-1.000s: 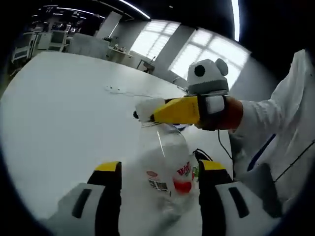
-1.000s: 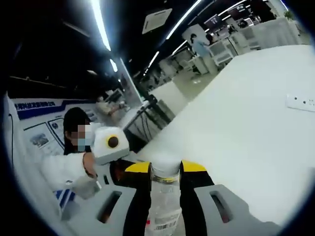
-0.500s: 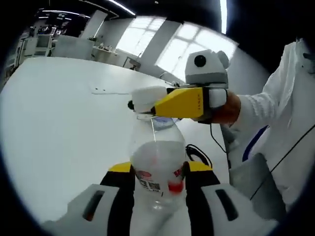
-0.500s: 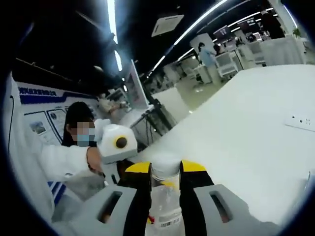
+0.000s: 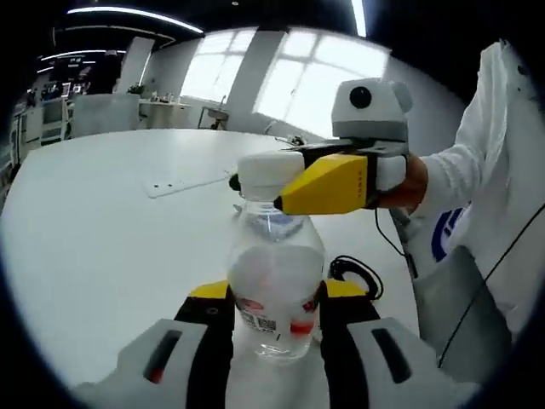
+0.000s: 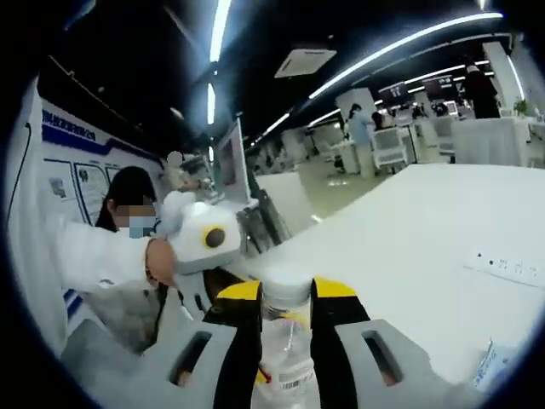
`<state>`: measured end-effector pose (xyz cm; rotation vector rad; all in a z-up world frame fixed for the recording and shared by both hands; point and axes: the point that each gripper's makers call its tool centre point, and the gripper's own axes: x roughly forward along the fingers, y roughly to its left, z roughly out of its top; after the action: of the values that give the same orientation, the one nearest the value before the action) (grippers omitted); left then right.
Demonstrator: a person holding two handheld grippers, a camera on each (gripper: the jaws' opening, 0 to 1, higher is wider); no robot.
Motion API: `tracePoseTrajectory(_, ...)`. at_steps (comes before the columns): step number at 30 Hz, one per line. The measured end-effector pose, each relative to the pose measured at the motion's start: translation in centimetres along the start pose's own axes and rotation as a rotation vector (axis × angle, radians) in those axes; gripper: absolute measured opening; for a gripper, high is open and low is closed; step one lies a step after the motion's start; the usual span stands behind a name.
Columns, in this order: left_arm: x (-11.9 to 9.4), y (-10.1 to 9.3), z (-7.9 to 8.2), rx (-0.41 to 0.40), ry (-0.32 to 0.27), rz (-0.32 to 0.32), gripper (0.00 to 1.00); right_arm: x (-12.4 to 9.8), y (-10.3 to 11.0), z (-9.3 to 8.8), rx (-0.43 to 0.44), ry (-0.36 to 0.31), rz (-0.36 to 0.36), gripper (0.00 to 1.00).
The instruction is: Arrange the tabletop items into an orderly group along one side of the table until the central work area is clear of visible clutter.
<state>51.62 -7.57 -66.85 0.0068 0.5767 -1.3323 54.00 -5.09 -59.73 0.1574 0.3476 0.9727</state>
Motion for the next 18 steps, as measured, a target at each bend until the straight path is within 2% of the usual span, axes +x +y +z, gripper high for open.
tracePoseTrajectory(6,1.8,1.1,2.1,0.087,-0.021,0.005,0.38,-1.0,-1.6,1.4,-0.136,-0.028,-0.062,0.18)
tracePoseTrajectory(18,3.3,4.0,4.5,0.150,-0.059,0.040,0.38,-0.8,-4.4,2.8,-0.261,-0.047,-0.107,0.19)
